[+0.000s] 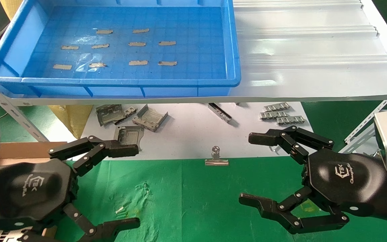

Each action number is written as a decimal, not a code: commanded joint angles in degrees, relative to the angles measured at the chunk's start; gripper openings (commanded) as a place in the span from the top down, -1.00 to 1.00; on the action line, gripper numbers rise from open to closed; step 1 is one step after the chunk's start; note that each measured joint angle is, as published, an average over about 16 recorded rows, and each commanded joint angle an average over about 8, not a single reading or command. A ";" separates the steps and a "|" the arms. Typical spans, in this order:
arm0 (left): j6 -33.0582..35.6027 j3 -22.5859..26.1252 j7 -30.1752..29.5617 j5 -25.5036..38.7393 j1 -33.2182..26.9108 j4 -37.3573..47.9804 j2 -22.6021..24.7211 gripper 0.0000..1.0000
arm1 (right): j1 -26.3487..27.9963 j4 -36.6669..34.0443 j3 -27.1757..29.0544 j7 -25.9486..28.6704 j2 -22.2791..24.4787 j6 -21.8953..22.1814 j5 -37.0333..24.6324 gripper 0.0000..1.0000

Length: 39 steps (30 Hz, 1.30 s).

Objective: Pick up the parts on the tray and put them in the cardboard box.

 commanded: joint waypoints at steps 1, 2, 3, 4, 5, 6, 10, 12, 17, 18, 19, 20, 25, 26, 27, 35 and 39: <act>0.00 0.00 0.00 0.00 0.00 0.00 0.00 -1.00 | 0.00 0.00 0.00 0.00 0.00 0.00 0.00 -1.00; 0.00 0.00 0.00 0.00 0.00 0.00 0.00 -1.00 | 0.00 0.00 0.00 0.00 0.00 0.00 0.00 -1.00; 0.00 0.00 0.00 0.00 0.00 0.00 0.00 -1.00 | 0.00 0.00 0.00 0.00 0.00 0.00 0.00 -1.00; 0.00 0.00 0.00 0.00 0.00 0.00 0.00 -1.00 | 0.00 0.00 0.00 0.00 0.00 0.00 0.00 -1.00; 0.00 0.00 0.00 0.00 0.00 0.00 0.00 -1.00 | 0.00 0.00 0.00 0.00 0.00 0.00 0.00 -1.00; 0.00 0.00 0.00 0.00 0.00 0.00 0.00 -1.00 | 0.00 0.00 0.00 0.00 0.00 0.00 0.00 -1.00; 0.00 0.00 0.00 0.00 0.00 0.00 0.00 -1.00 | 0.00 0.00 0.00 0.00 0.00 0.00 0.00 -1.00; 0.00 0.00 0.00 0.00 0.00 0.00 0.00 -1.00 | 0.00 0.00 0.00 0.00 0.00 0.00 0.00 -1.00; 0.00 0.00 0.00 0.00 0.00 0.00 0.00 -1.00 | 0.00 0.00 0.00 0.00 0.00 0.00 0.00 -1.00; 0.00 0.00 0.00 0.00 0.00 0.00 0.00 -1.00 | 0.00 0.00 0.00 0.00 0.00 0.00 0.00 -1.00; 0.00 0.00 0.00 0.00 0.00 0.00 0.00 -1.00 | 0.00 0.00 0.00 0.00 0.00 0.00 0.00 -1.00; 0.00 0.00 0.00 0.00 0.00 0.00 0.00 -1.00 | 0.00 0.00 0.00 0.00 0.00 0.00 0.00 -1.00; 0.00 0.00 0.00 0.00 0.00 0.00 0.00 -1.00 | 0.00 0.00 0.00 0.00 0.00 0.00 0.00 -1.00; 0.00 0.00 0.00 0.00 0.00 0.00 0.00 -1.00 | 0.00 0.00 0.00 0.00 0.00 0.00 0.00 -1.00; 0.00 0.00 0.00 0.00 0.00 0.00 0.00 -1.00 | 0.00 0.00 0.00 0.00 0.00 0.00 0.00 -1.00; 0.00 0.00 0.00 0.00 0.00 0.00 0.00 -1.00 | 0.00 0.00 0.00 0.00 0.00 0.00 0.00 -1.00; 0.00 0.00 0.00 0.00 0.00 0.00 0.00 -1.00 | 0.00 0.00 0.00 0.00 0.00 0.00 0.00 -1.00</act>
